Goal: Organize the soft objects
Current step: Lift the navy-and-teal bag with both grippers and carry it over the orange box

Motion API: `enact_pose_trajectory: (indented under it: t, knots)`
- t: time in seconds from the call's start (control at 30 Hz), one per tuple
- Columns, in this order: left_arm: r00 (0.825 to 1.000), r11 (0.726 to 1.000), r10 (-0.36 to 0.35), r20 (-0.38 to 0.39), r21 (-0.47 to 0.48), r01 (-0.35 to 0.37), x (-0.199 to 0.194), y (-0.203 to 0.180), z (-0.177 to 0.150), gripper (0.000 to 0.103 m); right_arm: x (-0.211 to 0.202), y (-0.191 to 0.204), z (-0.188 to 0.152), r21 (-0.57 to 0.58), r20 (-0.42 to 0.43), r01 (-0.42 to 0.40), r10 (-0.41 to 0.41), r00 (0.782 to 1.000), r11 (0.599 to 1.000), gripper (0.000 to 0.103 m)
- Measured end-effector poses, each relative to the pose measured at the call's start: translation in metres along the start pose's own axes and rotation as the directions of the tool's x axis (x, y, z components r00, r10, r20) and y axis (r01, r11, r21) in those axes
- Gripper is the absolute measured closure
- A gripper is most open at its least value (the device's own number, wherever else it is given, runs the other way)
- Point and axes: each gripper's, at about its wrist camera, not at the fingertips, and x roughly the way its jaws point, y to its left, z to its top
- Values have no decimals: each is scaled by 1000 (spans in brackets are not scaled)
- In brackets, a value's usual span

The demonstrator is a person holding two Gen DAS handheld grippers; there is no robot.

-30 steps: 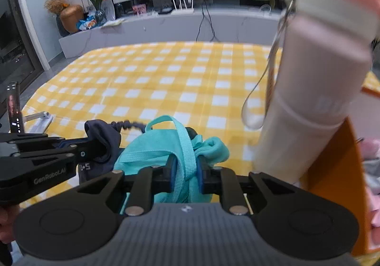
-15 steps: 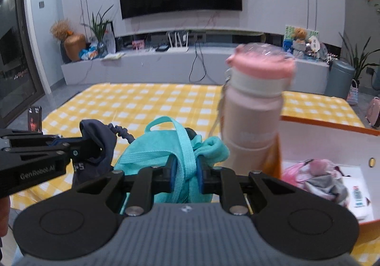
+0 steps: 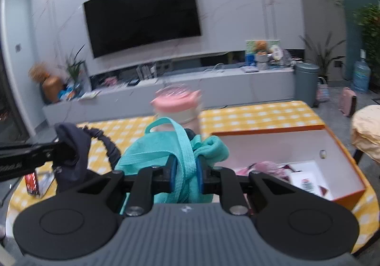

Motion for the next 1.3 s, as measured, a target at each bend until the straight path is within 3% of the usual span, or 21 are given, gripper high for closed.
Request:
enact_pose_trajectory:
  t: [0.5, 0.7, 0.87, 1.07, 1.3]
  knots:
    - [976, 963, -216, 30, 170, 208, 64, -93, 42, 95, -38, -91, 35, 34, 120, 190, -193, 974, 981, 87]
    - [968, 943, -247, 37, 237, 232, 92, -124, 51, 95, -34, -123, 57, 32, 171, 262, -263, 949, 965, 87]
    - [972, 929, -232, 20, 302, 215, 128, -146, 52, 95, -21, -147, 74, 19, 213, 320, -316, 925, 947, 87]
    - [972, 922, -209, -110, 310, 233, 175, -149, 32, 95, 29, -173, 70, -69, 104, 327, -319, 942, 942, 87]
    - [936, 932, -202, -288, 237, 274, 229, -134, 6, 95, 97, -208, 47, -189, -104, 273, -296, 950, 943, 87]
